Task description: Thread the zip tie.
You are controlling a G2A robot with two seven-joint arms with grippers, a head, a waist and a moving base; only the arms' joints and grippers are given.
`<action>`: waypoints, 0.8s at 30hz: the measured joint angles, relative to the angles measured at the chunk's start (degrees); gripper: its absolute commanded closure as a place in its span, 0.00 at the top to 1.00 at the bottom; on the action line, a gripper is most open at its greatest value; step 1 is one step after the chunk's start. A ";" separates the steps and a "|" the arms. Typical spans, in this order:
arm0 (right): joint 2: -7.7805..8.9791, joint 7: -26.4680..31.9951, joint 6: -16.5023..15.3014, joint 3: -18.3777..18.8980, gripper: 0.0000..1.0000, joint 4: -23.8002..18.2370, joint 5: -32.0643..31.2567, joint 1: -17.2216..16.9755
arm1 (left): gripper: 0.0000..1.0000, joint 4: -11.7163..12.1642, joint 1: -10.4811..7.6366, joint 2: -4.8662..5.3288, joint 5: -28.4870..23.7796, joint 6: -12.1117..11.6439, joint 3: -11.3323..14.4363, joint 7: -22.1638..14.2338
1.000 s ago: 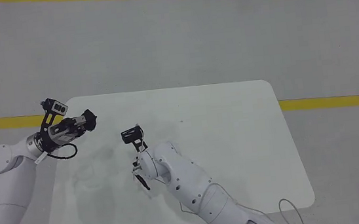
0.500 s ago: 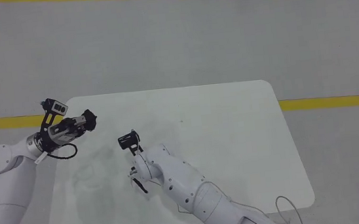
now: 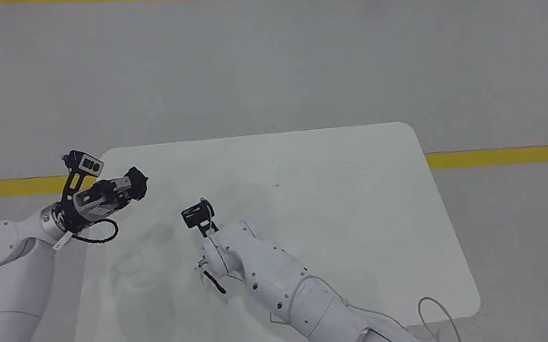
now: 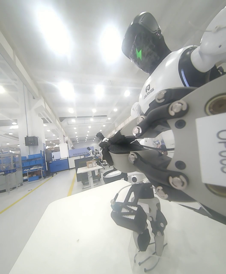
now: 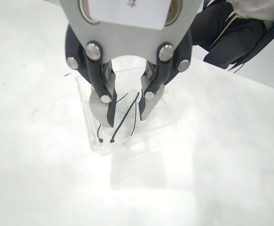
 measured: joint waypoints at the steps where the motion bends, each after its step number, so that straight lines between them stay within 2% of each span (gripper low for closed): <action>1: -0.14 -0.02 0.00 0.06 0.25 0.15 -0.29 -0.04 | 0.00 0.00 0.00 0.00 0.00 0.00 0.00 0.00; 9: -1.44 0.02 0.00 0.09 0.22 1.57 -2.58 -0.12 | 0.00 0.00 0.00 0.00 0.00 0.00 0.00 0.00; 17: -2.32 0.20 0.00 0.40 0.11 2.89 -4.28 0.14 | 0.00 0.00 0.00 0.00 0.00 0.00 0.00 0.00; 22: -2.44 0.25 0.00 0.48 0.11 3.39 -4.62 0.37 | 0.00 0.00 0.00 0.00 0.00 0.00 0.00 0.00; 24: -2.47 0.31 0.00 0.48 0.14 3.54 -4.82 0.43 | 0.00 0.00 0.00 0.00 0.00 0.00 0.00 0.00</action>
